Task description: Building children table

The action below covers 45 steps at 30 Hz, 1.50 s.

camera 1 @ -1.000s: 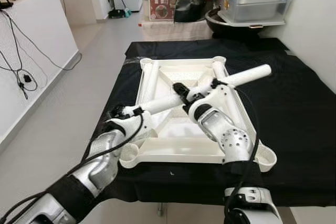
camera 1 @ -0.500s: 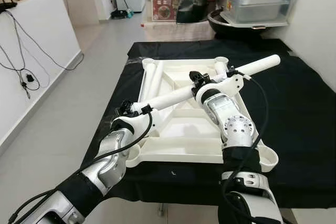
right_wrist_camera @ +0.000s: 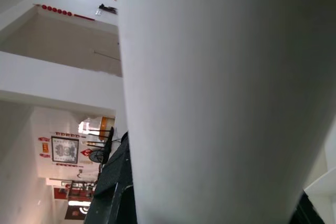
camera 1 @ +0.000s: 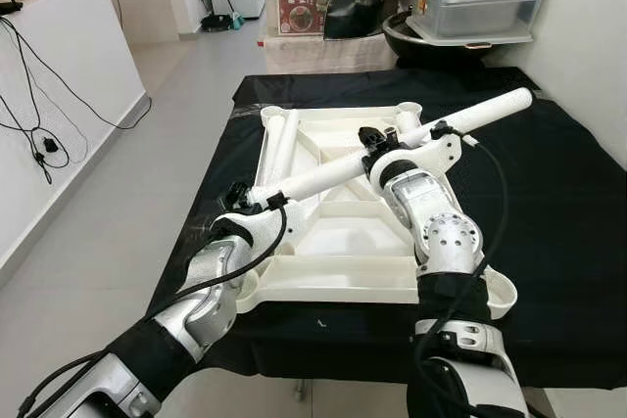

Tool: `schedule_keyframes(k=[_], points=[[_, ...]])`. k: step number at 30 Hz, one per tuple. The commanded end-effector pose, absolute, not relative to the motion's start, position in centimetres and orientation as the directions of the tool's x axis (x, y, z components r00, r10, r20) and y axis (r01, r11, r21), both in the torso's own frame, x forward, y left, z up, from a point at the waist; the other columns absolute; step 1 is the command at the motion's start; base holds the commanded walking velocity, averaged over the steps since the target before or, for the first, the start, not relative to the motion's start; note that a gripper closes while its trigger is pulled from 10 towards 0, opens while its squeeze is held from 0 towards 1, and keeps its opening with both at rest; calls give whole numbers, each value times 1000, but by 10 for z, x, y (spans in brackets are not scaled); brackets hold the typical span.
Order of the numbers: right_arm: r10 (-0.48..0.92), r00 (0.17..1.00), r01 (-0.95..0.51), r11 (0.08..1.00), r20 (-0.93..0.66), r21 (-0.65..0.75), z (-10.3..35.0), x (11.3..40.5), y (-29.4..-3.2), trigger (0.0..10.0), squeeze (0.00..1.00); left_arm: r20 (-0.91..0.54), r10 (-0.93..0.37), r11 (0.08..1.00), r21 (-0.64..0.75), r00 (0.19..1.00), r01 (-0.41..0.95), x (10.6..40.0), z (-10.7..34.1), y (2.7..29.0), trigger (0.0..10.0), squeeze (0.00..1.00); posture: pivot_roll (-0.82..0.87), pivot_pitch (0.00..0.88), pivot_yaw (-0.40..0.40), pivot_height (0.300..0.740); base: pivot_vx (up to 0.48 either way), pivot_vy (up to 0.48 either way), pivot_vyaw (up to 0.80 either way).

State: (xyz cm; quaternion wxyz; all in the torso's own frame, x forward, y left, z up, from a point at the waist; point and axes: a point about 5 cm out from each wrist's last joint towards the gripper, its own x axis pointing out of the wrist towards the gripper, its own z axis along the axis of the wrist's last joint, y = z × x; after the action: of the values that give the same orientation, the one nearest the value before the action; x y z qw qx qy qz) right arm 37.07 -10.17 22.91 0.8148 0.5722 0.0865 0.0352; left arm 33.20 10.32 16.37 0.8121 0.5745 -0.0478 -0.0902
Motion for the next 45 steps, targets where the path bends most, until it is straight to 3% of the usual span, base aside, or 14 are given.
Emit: schedule_keyframes(k=[1,5,9,12,13,21,34,36,39,40,41,42,44,45], points=[[304,949,15,235,-88,972,231,361,-51,0,0,-75,-190,301,945,979,131,330,154,110,10000,1000,47,0,13,740,0,0,0],[287,954,13,231,-81,973,235,364,-56,0,0,-50,-191,314,943,980,109,330,161,111,10000,1000,48,0,13,740,0,0,0],[202,978,5,235,-54,972,248,377,-88,0,0,34,-201,358,933,979,41,327,183,112,10000,1000,57,0,7,740,0,0,0],[181,982,5,234,-48,972,250,380,-97,0,0,36,-204,359,932,978,41,326,186,113,10000,1000,58,0,7,740,0,0,0],[153,988,-1,226,-35,974,256,383,-106,0,0,45,-209,348,937,977,31,324,189,114,10000,0,60,0,3,740,0,0,0],[85,996,-8,190,-9,982,267,389,-121,0,0,122,-215,299,953,969,-54,323,210,119,10000,0,67,0,0,740,0,0,0],[-71,997,12,213,4,977,272,398,-162,0,0,150,-272,356,933,951,-46,309,218,117,10000,0,76,0,1,740,0,0,0],[-195,980,13,310,50,951,285,401,-203,0,0,224,-244,419,902,944,-106,305,225,122,10000,0,84,0,-7,740,0,0,0],[-243,968,22,345,66,939,289,401,-218,0,0,243,-226,439,890,943,-123,304,227,125,10000,0,84,0,-7,740,0,0,0],[-289,954,32,375,84,926,294,399,-233,0,0,242,-205,455,881,948,-127,304,226,129,10000,184,84,0,-6,740,0,0,0],[-289,954,32,375,84,926,294,399,-233,0,0,242,-205,455,881,948,-127,304,226,129,10000,184,84,0,-6,740,0,0,0],[-329,939,35,388,103,921,301,397,-246,0,0,227,-182,492,863,957,-111,302,223,135,10000,1000,79,0,-1,740,0,0,0],[-355,925,26,411,134,911,310,394,-257,0,0,217,-149,552,828,965,-102,300,221,141,10000,1000,75,0,0,740,0,0,0],[-295,926,-37,555,238,831,330,392,-256,0,0,194,-92,710,700,977,-72,297,217,152,10000,1000,73,0,1,740,0,0,0]])
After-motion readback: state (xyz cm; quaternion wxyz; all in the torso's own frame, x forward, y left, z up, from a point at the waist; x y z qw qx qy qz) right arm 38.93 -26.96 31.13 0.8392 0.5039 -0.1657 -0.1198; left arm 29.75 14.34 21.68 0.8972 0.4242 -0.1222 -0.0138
